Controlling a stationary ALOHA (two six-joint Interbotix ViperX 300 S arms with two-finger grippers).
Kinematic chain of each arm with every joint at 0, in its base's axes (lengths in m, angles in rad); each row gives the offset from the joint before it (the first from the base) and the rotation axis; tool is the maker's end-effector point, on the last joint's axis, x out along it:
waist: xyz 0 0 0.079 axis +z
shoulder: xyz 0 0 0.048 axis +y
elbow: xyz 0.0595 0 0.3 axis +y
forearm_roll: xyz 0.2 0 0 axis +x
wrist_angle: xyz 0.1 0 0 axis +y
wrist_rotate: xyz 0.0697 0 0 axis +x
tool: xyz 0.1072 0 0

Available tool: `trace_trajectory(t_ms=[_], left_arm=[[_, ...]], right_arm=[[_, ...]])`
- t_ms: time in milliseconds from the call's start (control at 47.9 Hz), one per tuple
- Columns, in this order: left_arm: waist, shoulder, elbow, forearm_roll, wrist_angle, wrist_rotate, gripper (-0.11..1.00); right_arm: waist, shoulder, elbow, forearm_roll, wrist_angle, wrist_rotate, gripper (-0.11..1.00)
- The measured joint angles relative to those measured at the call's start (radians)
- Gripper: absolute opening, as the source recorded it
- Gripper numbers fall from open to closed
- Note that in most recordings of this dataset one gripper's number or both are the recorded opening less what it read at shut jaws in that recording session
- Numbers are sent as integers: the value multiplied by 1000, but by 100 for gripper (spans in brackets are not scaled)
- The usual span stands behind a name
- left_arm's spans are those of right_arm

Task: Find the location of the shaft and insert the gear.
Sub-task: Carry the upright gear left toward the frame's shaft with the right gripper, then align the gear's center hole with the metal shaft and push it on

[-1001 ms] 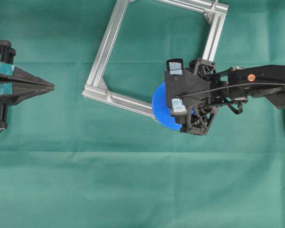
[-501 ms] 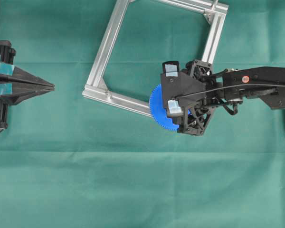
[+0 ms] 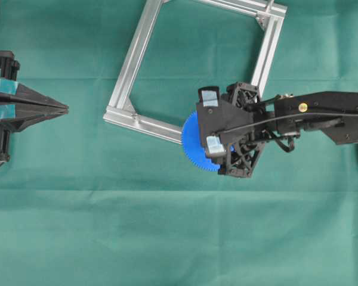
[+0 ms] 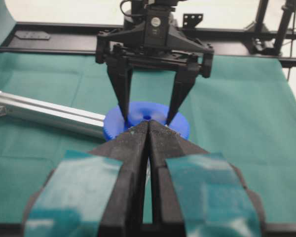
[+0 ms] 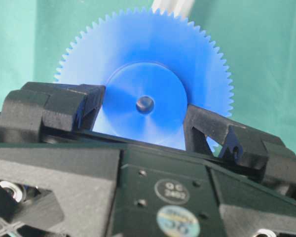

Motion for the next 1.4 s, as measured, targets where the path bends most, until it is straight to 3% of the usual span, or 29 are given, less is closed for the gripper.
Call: trace_trajectory(t_ms=[501, 960, 1398], left_arm=[[0, -2, -2, 0, 0, 0, 1], [2, -2, -2, 2, 3, -2, 1], [0, -2, -2, 0, 3, -5, 1]], right_arm=[[43, 29, -29, -2, -17, 3, 69], [3, 29, -29, -98, -17, 5, 69], [-43, 29, -20, -126, -26, 5, 69]])
